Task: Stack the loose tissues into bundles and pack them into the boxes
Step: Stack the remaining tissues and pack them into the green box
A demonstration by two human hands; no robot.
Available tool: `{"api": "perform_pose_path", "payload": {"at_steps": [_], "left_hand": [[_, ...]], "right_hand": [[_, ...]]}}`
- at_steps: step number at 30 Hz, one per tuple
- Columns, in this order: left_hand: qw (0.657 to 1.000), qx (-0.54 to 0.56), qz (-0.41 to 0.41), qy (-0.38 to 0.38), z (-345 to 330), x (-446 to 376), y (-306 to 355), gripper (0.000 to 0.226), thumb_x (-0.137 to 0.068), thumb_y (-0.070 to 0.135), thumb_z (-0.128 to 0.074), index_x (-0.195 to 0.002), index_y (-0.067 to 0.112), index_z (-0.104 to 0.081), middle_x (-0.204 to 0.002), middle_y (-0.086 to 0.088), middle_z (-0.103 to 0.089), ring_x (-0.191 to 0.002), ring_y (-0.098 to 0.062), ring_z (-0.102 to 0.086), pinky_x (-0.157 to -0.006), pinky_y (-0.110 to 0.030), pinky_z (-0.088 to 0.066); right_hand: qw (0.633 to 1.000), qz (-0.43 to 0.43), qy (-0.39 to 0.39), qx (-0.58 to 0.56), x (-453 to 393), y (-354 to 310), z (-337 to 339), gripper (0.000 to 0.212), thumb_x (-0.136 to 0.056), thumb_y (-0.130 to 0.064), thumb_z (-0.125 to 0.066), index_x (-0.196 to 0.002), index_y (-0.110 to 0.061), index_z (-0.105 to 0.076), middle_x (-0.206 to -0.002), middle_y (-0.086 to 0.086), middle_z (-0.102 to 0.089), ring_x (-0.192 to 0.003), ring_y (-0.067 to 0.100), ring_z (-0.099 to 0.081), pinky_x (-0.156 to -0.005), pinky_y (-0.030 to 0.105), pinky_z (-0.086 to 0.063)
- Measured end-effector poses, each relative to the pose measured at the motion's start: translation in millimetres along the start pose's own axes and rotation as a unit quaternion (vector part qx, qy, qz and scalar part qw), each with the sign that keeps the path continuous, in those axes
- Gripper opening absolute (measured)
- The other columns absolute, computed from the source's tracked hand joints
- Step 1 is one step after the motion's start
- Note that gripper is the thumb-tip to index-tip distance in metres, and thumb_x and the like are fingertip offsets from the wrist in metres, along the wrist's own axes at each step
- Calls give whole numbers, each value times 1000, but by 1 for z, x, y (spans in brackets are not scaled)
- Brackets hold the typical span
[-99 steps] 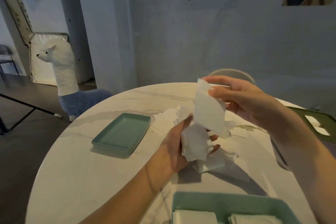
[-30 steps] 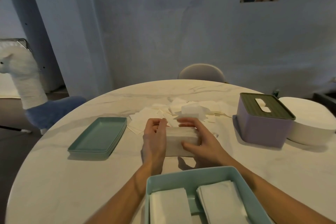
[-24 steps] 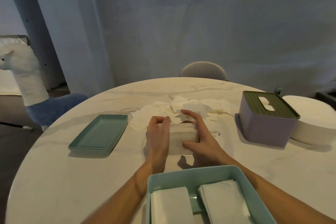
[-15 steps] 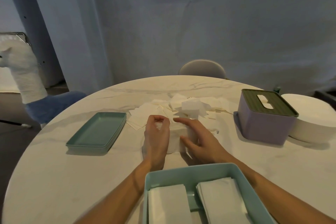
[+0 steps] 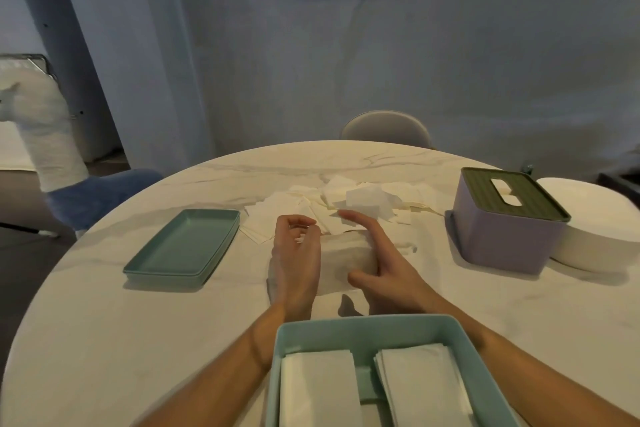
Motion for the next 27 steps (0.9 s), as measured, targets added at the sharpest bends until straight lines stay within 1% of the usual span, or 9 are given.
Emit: {"api": "perform_pose_path", "payload": {"at_steps": [2, 5, 8, 10, 14, 17, 20, 25, 27], "left_hand": [[999, 2, 12, -42, -3, 2, 9, 7, -102, 44, -55, -100, 48, -49, -105, 10, -62, -98, -19, -64, -85, -45, -61], [969, -79, -37, -230, -10, -6, 26, 45, -86, 71, -64, -107, 32, -59, -109, 10, -64, -105, -12, -63, -87, -27, -52], [905, -166, -161, -357, -7, -3, 42, 41, -77, 43, -88, -107, 27, -66, -99, 11, -68, -91, -6, -62, -79, -19, -51], [907, -135, -193, -348, -1, -7, 50, 29, -79, 22, -89, -101, 20, -69, -92, 7, -69, -86, -11, -63, -77, -25, -55], [904, -141, -199, -351, 0, -11, 51, 30, -82, 17, -86, -105, 20, -67, -95, 11, -68, -90, -9, -64, -83, -28, -57], [912, -131, -155, -357, -2, -6, 39, 30, -86, 44, -79, -104, 24, -67, -92, 10, -68, -83, -6, -62, -75, -24, -51], [949, -74, -105, -289, -6, -1, 32, 38, -90, 65, -60, -97, 29, -68, -94, 6, -69, -86, -11, -63, -77, -27, -47], [961, -119, -134, -212, -14, -3, 31, 19, -104, 24, -54, -91, 27, -67, -99, 11, -66, -101, -10, -58, -93, -34, -48], [954, -114, -143, -239, -17, -4, 35, 14, -104, 32, -57, -95, 26, -67, -99, 13, -66, -98, -4, -58, -90, -30, -46]], "right_hand": [[999, -20, -14, -41, 1, 4, -4, 75, -80, -19, -73, -141, -48, -42, -138, 0, -51, -121, 35, -59, -88, 47, -61], [995, 11, 31, 96, 6, -1, 13, 53, -99, -14, -61, -139, -45, -47, -138, -8, -55, -122, 21, -59, -96, 45, -58], [978, 60, 58, 193, 7, -8, 29, 47, -100, -19, -62, -135, -46, -49, -140, -15, -55, -125, 12, -57, -103, 38, -54], [974, 87, 78, 196, 6, -15, 34, 47, -99, -20, -64, -134, -48, -49, -136, -21, -56, -122, 8, -57, -102, 34, -54], [972, 91, 60, 206, 6, -16, 31, 52, -98, -32, -63, -141, -50, -40, -141, -21, -53, -124, 4, -55, -106, 29, -51], [960, 74, 8, 270, 8, -6, 25, 60, -100, -36, -61, -151, -47, -30, -152, -14, -44, -131, 9, -50, -111, 26, -43], [937, 73, -7, 341, 8, -8, 25, 62, -101, -42, -56, -155, -42, -24, -155, -10, -41, -130, 9, -48, -104, 13, -37], [912, 75, 9, 404, 7, -11, 29, 53, -101, -48, -48, -152, -36, -36, -149, -9, -47, -126, 9, -50, -99, 15, -40], [922, 77, 27, 379, 7, -13, 33, 47, -100, -48, -48, -145, -36, -46, -141, -11, -54, -116, 6, -54, -95, 11, -43]]}}
Point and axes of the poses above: each hand's wrist, its own x-axis away from the middle knuckle, its own z-axis out of the back of the hand, y = z × x, the point moved 8 cm from there along -x, towards the middle knuckle
